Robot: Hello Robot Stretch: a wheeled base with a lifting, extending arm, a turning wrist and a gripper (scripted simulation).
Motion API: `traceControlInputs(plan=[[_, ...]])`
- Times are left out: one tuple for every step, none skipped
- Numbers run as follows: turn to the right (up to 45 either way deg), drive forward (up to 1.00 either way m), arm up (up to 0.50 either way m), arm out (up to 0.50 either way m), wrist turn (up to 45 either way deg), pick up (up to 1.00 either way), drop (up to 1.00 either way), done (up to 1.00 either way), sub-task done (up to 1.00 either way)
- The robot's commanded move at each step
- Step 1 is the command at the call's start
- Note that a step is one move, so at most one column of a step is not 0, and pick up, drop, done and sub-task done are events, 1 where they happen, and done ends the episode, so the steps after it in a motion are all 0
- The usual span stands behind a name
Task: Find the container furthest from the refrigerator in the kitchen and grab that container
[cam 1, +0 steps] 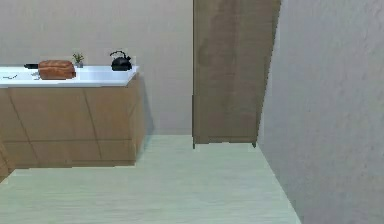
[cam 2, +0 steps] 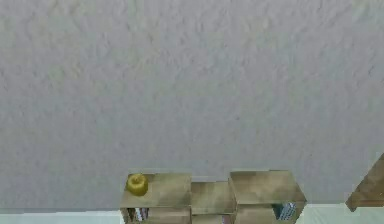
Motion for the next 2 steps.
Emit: traceControlInputs(plan=[[-45.0, 0.0, 0.0, 0.0, 0.0, 0.0, 0.0, 0.0, 0.0], [0.0, 0.5, 0.0, 0.0, 0.0, 0.0, 0.0, 0.0, 0.0]])
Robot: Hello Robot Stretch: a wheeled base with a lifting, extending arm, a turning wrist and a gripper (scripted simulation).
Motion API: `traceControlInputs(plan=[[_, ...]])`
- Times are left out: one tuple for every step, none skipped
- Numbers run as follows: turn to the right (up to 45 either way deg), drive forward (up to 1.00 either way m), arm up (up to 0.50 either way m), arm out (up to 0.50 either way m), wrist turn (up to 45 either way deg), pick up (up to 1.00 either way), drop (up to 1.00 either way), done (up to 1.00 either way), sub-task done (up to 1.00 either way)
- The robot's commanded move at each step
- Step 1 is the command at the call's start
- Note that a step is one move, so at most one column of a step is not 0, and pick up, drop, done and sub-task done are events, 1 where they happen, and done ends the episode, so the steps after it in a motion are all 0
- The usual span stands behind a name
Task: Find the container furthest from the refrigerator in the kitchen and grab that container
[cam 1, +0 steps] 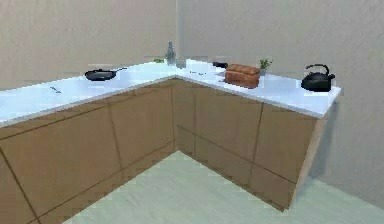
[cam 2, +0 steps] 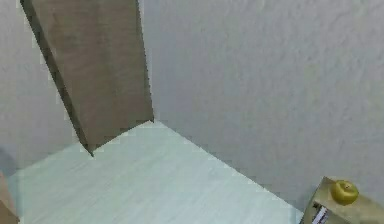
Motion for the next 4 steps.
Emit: traceControlInputs(plan=[[-45.0, 0.0, 0.0, 0.0, 0.0, 0.0, 0.0, 0.0, 0.0], [-3.0, 0.0, 0.0, 0.0, 0.0, 0.0, 0.0, 0.0, 0.0], [0.0, 0.8, 0.0, 0.0, 0.0, 0.0, 0.0, 0.0, 0.0], [45.0, 0.0, 0.0, 0.0, 0.0, 0.0, 0.0, 0.0, 0.0]])
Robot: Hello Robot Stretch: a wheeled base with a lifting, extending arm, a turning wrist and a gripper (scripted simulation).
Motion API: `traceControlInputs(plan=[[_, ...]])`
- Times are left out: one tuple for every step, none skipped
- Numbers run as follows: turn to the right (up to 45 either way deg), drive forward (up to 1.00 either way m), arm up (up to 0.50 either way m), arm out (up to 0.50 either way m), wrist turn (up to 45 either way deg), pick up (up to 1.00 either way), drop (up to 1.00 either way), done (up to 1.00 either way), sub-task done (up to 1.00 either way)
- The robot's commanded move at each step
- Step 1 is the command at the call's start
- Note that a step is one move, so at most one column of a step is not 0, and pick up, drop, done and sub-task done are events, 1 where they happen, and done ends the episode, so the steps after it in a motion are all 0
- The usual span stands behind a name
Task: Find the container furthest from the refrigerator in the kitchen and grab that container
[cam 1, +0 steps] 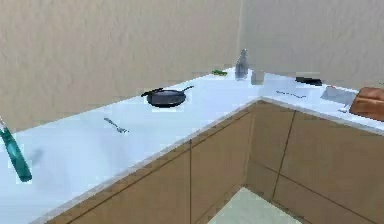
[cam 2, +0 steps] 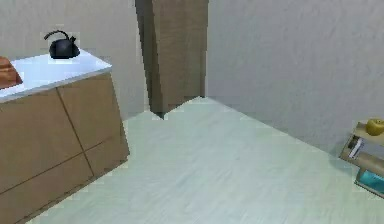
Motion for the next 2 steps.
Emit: traceControlInputs(plan=[[45.0, 0.0, 0.0, 0.0, 0.0, 0.0, 0.0, 0.0, 0.0], [0.0, 0.8, 0.0, 0.0, 0.0, 0.0, 0.0, 0.0, 0.0]])
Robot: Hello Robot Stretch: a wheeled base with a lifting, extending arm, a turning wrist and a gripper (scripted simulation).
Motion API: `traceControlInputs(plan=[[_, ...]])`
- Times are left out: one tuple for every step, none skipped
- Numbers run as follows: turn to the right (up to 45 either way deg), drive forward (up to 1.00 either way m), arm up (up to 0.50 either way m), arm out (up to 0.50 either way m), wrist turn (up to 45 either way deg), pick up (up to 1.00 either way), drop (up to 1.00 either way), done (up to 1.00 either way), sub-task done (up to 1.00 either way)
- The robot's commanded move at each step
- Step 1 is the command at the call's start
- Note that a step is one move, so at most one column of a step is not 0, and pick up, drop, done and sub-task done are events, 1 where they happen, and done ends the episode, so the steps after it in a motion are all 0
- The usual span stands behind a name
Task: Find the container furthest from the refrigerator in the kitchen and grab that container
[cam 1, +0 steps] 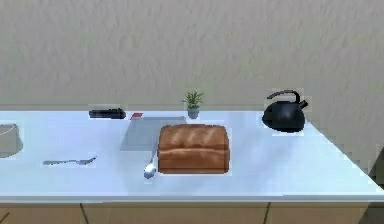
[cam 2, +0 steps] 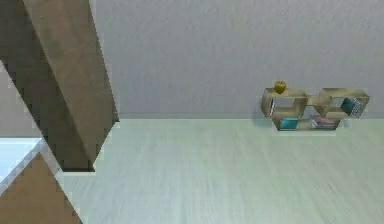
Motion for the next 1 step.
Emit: traceControlInputs(plan=[[-45.0, 0.0, 0.0, 0.0, 0.0, 0.0, 0.0, 0.0, 0.0]])
